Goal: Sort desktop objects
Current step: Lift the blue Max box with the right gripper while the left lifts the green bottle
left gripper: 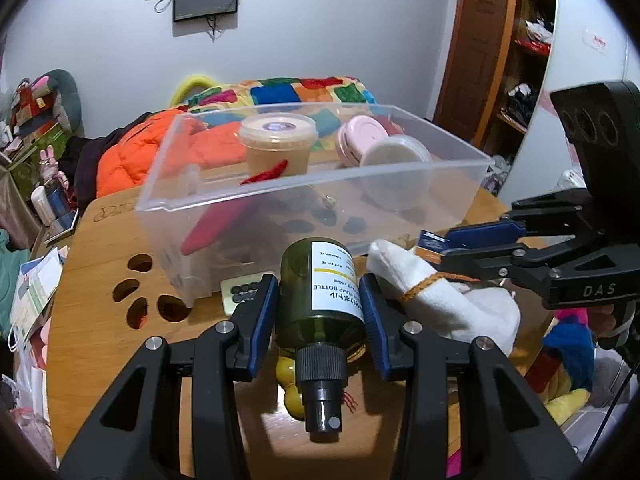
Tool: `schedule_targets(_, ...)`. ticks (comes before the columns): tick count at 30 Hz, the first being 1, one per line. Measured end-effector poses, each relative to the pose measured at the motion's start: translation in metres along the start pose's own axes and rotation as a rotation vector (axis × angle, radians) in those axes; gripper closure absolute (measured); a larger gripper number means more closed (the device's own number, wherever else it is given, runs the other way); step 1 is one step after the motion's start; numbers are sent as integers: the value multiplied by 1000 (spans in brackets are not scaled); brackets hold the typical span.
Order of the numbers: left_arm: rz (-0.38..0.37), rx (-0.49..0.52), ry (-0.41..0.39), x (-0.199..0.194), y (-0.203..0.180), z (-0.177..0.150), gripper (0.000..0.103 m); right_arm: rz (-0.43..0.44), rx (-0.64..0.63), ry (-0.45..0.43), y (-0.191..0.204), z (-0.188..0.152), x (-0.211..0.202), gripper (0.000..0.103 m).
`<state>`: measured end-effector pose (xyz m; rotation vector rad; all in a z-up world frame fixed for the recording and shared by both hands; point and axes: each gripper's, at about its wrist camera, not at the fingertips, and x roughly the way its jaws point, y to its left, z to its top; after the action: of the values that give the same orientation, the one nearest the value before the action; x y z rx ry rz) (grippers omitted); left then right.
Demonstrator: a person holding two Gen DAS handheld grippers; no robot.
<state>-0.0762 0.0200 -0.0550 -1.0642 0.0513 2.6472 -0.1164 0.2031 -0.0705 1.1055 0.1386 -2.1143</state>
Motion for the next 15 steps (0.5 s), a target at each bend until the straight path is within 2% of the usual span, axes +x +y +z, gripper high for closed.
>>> schedule_targets(15, 22, -22, -73, -29, 5, 8, 62, -31, 3, -62, 4, 3, -27, 78)
